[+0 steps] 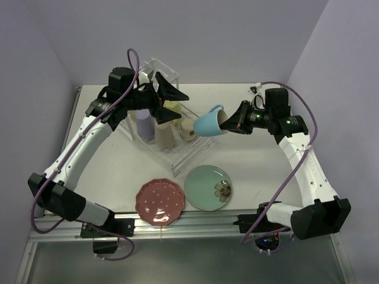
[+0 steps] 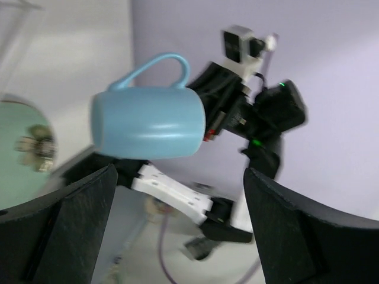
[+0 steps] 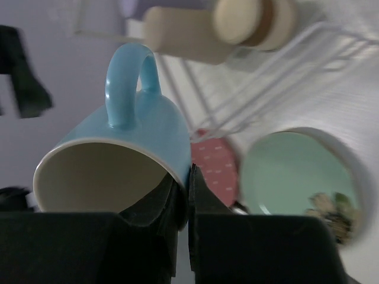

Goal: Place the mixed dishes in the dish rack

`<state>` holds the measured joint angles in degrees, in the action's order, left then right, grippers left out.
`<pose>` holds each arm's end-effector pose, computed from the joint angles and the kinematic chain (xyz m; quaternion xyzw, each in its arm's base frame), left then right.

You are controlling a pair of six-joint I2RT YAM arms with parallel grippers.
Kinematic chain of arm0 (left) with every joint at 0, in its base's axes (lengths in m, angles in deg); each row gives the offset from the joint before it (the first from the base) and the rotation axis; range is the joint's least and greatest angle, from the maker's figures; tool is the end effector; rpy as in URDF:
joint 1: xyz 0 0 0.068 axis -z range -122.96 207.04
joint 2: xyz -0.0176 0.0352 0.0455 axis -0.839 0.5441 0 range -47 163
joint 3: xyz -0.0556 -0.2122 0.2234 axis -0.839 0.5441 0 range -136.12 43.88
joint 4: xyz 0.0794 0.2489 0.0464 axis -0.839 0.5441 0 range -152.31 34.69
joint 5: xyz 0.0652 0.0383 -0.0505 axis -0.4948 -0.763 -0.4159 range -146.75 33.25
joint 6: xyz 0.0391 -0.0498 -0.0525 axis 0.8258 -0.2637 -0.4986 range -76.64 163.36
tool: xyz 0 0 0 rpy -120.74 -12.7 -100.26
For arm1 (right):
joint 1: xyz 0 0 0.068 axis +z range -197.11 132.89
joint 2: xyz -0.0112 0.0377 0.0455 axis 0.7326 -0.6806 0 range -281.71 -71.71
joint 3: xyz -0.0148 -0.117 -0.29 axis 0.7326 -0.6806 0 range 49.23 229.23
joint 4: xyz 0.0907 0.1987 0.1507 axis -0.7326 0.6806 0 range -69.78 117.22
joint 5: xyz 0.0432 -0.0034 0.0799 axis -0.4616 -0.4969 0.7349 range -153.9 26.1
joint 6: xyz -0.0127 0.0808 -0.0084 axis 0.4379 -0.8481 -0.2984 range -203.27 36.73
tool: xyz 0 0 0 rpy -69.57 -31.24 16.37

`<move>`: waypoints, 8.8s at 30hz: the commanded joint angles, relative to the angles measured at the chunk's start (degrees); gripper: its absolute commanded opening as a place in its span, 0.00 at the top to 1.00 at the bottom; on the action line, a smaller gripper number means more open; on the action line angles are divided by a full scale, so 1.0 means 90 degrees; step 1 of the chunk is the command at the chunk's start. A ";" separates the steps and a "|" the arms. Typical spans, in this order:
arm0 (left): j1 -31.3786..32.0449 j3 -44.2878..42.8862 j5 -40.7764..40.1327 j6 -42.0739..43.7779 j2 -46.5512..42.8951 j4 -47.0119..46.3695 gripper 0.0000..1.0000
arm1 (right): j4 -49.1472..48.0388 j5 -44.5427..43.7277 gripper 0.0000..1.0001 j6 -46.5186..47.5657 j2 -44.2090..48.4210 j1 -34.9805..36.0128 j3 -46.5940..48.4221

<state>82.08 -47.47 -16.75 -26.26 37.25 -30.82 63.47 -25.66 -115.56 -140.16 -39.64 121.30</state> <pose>0.2945 -0.1884 0.4546 -0.1281 0.8011 -0.5692 0.1337 0.2450 0.0767 0.3901 0.0477 0.8650 0.4155 0.2773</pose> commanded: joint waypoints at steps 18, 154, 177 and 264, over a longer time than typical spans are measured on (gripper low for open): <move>0.0001 0.1077 0.1150 -0.2937 -0.0562 -0.3341 0.05 | -0.6675 0.2714 1.00 -0.5178 -0.0168 0.0079 -0.0507; 0.2179 -0.1784 -0.5412 0.4025 0.2826 0.4100 1.00 | 0.1035 -0.1543 0.02 -0.0240 0.1433 0.0254 -0.1717; 0.2189 -0.0700 -0.5530 0.3781 0.2612 0.3319 0.98 | 0.0420 -0.2208 0.13 -0.0825 0.1179 0.0899 -0.3984; 0.2120 -0.2575 -0.1918 0.3468 0.0844 0.3113 0.01 | 0.1455 -0.0353 1.00 -0.0611 0.2772 0.0811 -0.0226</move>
<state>101.55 -72.81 -45.23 1.89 46.41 3.19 80.58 -36.44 -120.61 -114.83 -31.73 112.49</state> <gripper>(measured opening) 0.992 0.045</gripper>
